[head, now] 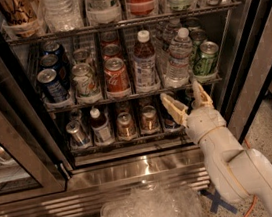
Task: Pick water bottle from middle shelf of fridge
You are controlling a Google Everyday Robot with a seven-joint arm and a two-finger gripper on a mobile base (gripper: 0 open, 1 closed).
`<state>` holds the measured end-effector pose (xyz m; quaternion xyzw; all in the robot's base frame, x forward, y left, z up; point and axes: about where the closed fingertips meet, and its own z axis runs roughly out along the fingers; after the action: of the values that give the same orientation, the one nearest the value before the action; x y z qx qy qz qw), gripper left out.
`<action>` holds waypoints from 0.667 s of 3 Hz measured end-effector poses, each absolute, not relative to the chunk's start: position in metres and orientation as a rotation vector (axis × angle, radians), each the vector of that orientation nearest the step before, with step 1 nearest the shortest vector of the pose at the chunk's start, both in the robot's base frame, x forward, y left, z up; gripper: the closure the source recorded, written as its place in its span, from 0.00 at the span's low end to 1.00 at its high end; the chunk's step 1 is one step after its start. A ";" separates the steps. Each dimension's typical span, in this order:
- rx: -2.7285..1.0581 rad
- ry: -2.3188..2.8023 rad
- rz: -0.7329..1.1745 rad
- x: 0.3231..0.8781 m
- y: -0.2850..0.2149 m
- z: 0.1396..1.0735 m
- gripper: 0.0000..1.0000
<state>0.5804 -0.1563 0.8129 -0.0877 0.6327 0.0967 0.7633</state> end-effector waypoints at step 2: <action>-0.175 1.360 0.204 0.597 -0.152 0.825 0.16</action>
Offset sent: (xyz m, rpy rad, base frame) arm 0.0054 0.0063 0.0051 -0.0109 -0.0149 -0.0010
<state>0.5965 -0.1518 0.8251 -0.0808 0.6269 0.0941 0.7691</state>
